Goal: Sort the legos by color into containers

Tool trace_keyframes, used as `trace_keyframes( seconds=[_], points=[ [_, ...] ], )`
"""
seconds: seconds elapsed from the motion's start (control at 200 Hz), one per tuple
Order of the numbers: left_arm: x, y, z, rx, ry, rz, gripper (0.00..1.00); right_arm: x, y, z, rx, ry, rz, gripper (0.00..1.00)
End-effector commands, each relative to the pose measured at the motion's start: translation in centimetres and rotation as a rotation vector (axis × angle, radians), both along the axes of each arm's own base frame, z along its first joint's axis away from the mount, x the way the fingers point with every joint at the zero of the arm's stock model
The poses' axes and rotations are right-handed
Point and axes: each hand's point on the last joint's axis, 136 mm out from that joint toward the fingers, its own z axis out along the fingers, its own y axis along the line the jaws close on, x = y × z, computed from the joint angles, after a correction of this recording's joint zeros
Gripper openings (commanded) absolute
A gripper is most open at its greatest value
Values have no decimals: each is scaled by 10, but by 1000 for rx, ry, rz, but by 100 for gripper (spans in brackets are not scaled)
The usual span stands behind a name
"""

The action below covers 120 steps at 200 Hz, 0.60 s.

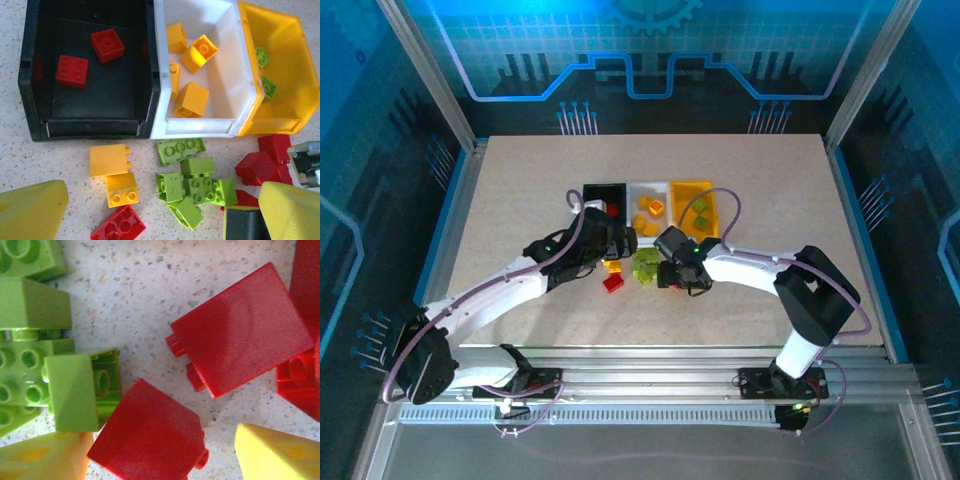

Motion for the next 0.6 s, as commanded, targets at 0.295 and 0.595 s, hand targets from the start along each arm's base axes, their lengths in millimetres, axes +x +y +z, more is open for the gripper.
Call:
trace_keyframes(
  seconds=[0.295,0.595],
  points=[
    [-8,2,-12,-9,32,3,99,4,-32,-7,-43,-1,-108,63],
    [-14,5,-16,-4,47,0,99,10,-29,-7,-44,-19,-41,67]
  ],
)
